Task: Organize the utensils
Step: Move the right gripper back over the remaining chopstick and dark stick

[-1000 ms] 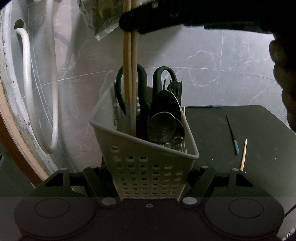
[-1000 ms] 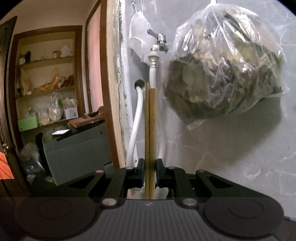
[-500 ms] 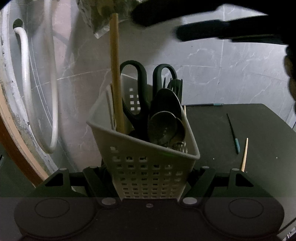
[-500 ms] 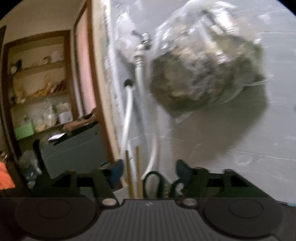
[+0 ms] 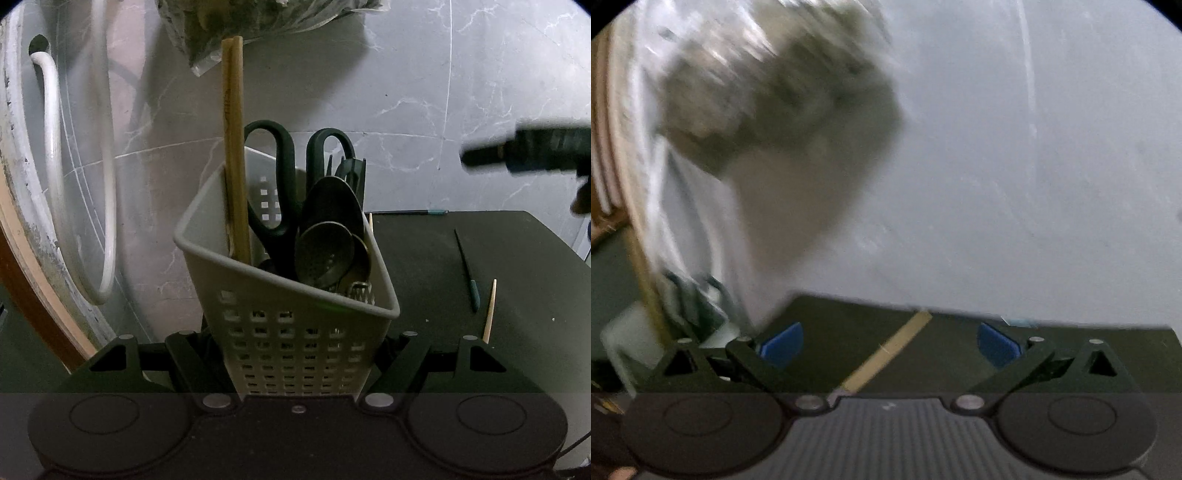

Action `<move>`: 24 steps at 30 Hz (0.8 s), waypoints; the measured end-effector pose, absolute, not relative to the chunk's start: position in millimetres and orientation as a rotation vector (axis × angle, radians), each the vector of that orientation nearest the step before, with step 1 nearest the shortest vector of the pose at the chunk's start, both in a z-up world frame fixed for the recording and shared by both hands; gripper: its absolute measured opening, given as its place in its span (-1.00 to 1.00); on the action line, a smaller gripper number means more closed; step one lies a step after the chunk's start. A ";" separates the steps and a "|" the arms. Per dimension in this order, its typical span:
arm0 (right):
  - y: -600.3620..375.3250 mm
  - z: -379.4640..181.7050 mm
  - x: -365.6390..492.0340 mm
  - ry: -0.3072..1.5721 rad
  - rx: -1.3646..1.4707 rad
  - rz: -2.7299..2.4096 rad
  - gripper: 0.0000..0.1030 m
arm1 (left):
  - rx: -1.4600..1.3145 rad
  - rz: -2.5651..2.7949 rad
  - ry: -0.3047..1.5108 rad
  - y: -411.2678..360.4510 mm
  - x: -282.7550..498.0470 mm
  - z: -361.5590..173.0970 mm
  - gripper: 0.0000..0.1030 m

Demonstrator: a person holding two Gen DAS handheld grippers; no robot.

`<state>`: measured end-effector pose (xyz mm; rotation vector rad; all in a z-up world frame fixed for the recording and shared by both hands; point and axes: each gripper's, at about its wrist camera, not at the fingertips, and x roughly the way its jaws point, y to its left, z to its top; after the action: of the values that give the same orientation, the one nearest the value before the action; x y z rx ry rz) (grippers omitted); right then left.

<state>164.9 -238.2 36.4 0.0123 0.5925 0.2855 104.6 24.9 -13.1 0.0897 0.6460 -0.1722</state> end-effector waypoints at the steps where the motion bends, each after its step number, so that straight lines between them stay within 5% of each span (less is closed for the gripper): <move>1: -242.1 31.5 168.2 0.618 0.008 0.272 1.00 | 0.090 -0.173 0.646 25.0 104.8 -13.0 0.48; 24: -331.5 -64.1 352.2 0.786 0.051 0.346 1.00 | 0.077 -0.134 0.678 16.3 107.2 -7.7 0.48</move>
<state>352.2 -331.5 -64.1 0.0514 0.7863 0.3463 107.2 16.3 -7.7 0.0771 0.6778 -0.1338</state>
